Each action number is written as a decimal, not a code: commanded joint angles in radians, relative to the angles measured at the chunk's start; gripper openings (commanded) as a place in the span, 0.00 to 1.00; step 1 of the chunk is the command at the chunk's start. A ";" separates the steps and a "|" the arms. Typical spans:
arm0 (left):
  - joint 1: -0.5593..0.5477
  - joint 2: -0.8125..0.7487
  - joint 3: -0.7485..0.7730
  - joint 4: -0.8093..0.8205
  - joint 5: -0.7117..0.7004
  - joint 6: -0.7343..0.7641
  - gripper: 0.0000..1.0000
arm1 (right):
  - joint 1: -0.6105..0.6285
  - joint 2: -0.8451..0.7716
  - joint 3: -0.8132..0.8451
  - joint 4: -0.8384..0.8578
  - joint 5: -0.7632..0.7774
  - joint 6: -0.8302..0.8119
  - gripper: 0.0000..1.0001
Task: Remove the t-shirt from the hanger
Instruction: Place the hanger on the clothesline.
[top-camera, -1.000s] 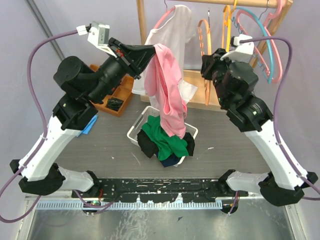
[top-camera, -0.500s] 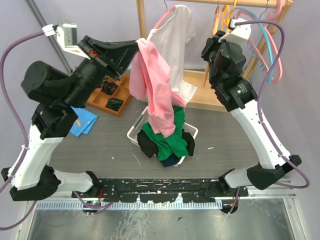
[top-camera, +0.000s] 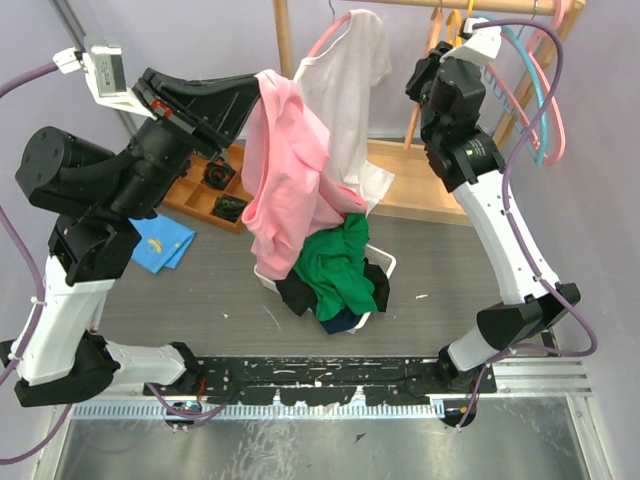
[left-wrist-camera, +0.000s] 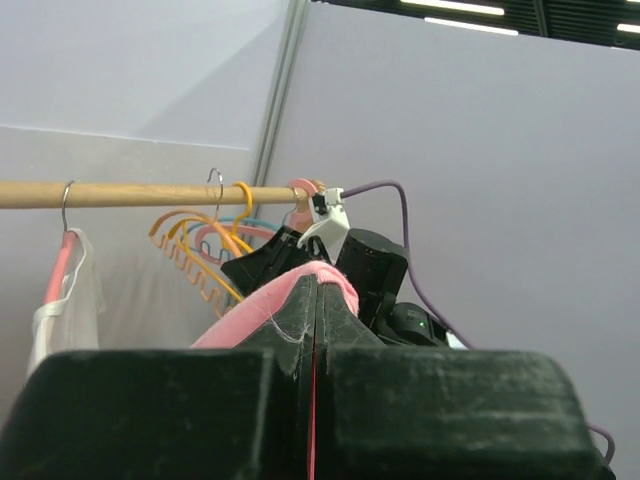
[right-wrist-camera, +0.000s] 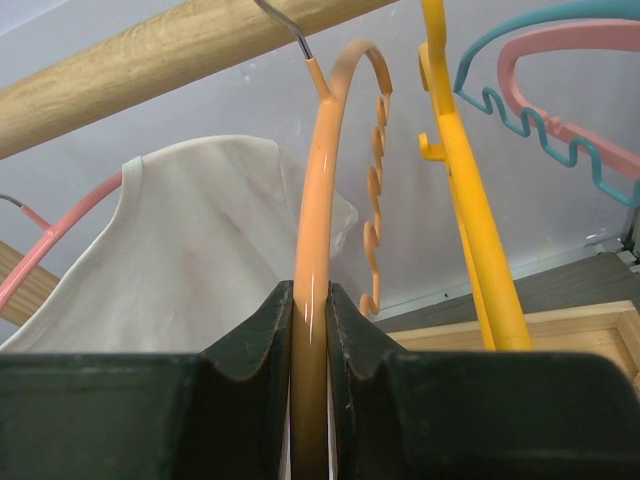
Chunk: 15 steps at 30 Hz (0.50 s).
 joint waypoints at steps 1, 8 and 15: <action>0.002 -0.002 0.062 0.083 0.010 -0.018 0.00 | -0.015 0.007 0.075 0.059 -0.050 0.038 0.01; 0.002 0.065 0.144 0.112 0.030 -0.038 0.00 | -0.023 0.007 0.042 0.026 -0.072 0.069 0.01; 0.002 0.109 0.216 0.150 0.022 -0.048 0.00 | -0.021 -0.048 -0.027 0.004 -0.117 0.092 0.17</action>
